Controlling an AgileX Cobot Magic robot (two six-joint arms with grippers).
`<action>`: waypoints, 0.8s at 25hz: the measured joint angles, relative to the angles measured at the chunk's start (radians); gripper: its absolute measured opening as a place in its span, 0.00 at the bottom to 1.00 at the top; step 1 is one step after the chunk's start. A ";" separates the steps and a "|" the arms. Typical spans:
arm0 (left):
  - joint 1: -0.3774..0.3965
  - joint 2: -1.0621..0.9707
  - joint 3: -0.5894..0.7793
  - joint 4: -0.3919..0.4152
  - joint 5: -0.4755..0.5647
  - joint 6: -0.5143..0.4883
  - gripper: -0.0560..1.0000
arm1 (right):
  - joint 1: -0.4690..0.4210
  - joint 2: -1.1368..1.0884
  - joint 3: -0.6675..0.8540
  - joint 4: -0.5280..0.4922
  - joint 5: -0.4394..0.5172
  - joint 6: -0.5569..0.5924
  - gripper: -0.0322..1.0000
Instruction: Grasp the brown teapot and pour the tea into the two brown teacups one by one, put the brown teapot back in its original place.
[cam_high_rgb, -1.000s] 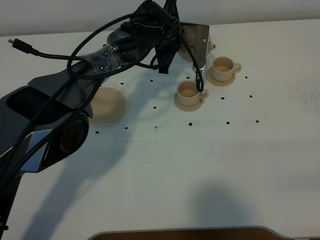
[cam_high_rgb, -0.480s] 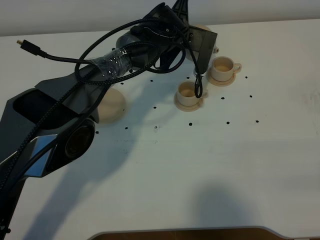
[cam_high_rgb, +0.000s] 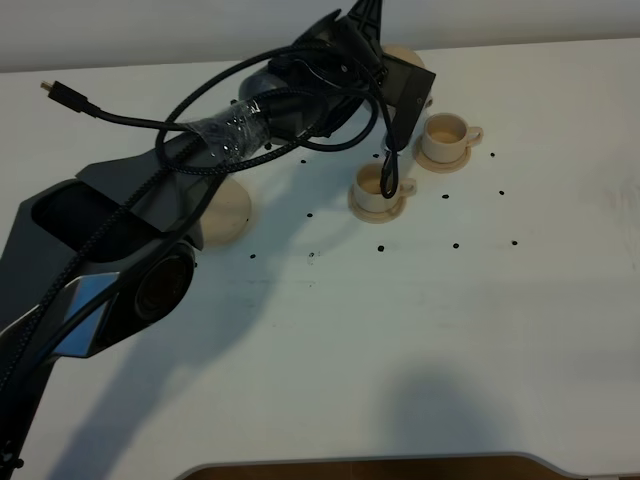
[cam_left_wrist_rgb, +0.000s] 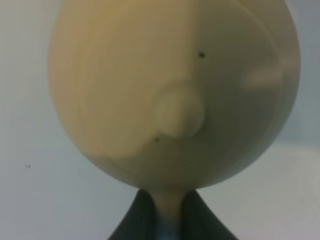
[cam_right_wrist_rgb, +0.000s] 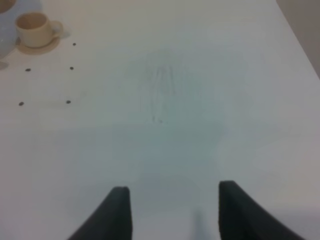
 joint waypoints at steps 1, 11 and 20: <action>-0.002 0.003 0.000 0.011 -0.006 -0.004 0.17 | 0.000 0.000 0.000 0.000 0.000 0.000 0.42; -0.022 0.014 0.000 0.041 -0.046 -0.027 0.17 | 0.000 0.000 0.000 0.000 0.000 0.001 0.42; -0.041 0.014 0.000 0.097 -0.048 -0.027 0.17 | 0.000 0.000 0.000 0.000 0.000 0.001 0.42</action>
